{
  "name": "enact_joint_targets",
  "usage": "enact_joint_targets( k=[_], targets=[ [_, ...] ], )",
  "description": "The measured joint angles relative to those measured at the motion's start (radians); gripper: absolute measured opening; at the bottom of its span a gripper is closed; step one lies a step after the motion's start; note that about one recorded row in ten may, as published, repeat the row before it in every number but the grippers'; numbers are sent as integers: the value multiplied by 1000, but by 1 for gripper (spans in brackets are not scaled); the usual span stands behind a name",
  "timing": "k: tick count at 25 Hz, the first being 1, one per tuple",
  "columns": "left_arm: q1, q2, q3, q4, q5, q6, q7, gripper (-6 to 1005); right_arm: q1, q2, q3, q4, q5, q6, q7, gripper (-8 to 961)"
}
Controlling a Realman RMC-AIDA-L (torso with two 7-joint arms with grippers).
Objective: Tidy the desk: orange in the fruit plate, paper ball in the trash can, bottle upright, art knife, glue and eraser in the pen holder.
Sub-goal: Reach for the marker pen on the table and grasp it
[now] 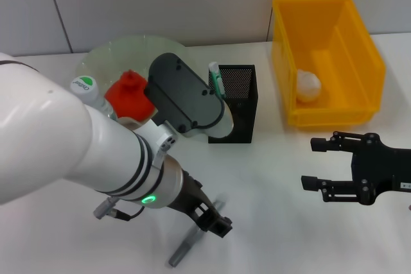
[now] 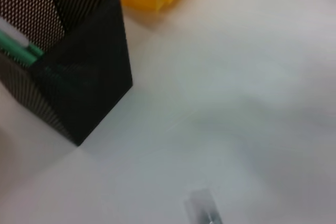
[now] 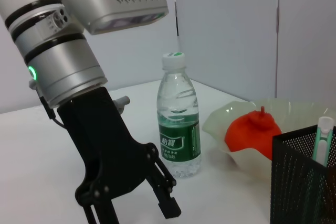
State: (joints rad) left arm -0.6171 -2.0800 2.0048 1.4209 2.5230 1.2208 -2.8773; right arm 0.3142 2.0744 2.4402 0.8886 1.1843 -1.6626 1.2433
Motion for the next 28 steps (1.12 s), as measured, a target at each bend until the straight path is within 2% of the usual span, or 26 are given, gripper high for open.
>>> enact_joint_targets(
  k=[17,28],
  targets=[
    [-4,0,20,-82,-38,-101,-1,837,0,0,8,-2,0,3,-1,775],
    [-3,0,22,-127,-79,-149,0,797,3,1,8,-3,-2,11,-1,775]
  ],
)
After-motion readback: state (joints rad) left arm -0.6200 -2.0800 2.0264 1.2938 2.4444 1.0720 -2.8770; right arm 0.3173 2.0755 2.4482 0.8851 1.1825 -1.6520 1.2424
